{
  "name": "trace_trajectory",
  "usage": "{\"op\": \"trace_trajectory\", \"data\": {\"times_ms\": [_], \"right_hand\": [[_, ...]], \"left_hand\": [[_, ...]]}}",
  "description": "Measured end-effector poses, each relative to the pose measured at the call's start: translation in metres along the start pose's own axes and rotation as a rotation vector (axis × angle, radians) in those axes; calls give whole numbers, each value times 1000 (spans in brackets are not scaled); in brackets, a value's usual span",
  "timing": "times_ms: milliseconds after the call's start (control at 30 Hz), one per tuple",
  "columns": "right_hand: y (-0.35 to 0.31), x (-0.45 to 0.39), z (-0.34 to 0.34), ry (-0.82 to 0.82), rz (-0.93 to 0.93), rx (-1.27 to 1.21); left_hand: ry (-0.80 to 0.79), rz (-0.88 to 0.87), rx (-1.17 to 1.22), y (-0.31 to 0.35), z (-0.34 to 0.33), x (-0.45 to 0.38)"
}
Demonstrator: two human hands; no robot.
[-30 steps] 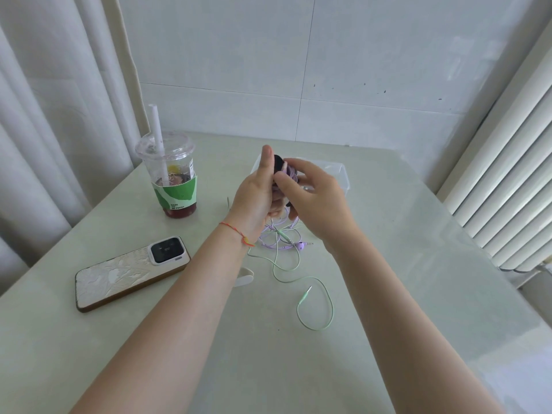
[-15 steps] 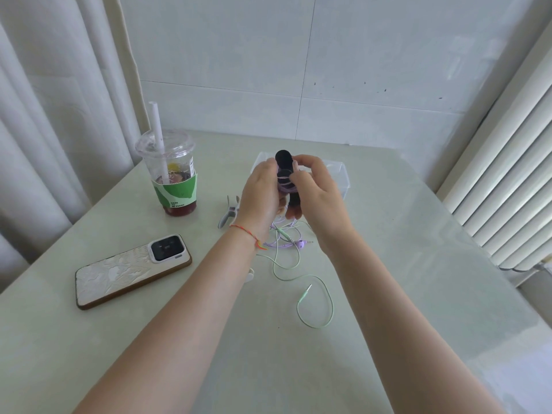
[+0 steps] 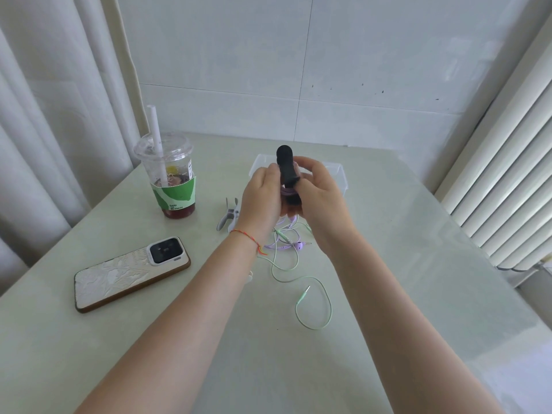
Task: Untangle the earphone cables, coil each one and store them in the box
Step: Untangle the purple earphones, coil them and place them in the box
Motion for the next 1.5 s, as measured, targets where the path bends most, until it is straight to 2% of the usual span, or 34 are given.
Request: {"op": "trace_trajectory", "data": {"times_ms": [200, 300, 433, 633, 767, 900, 1000, 1133, 1200, 1300, 1500], "right_hand": [[-1, 1, 5, 19, -91, -62], [2, 0, 3, -52, -107, -23], [6, -3, 4, -122, -94, 21], [5, -6, 9, -46, -32, -31], [6, -8, 18, -3, 12, 73], [6, -9, 25, 24, 24, 136], [4, -9, 29, 23, 24, 120], [1, -9, 31, -19, 14, 45], [0, -9, 31, -52, 5, -8], [1, -9, 34, -57, -31, -142], [2, -8, 34, 3, -95, -323]], "left_hand": [[51, -96, -127, 1, 3, 3], [80, -142, -158, 2, 1, 6], [107, -136, -179, 1, 2, 3], [99, -56, -66, 0, 3, -1], [19, 33, -46, -2, 2, 0], [-209, 120, 15, 5, -5, 7], [-238, 142, 79, 7, -2, 9], [-279, 167, 68, 0, 3, 4], [-309, 201, 135, -1, 5, 3], [-270, 263, 310, -1, 9, 1], [-224, 229, 380, 0, 13, -4]]}}
Point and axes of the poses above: each hand's wrist, its own x-axis away from the middle knuckle, its own z-axis out of the back of the hand, y = z × x, the point moved 3 cm from there along -x, towards the middle knuckle, and after that the axes turned 10 degrees about z, right-handed, at the moved point
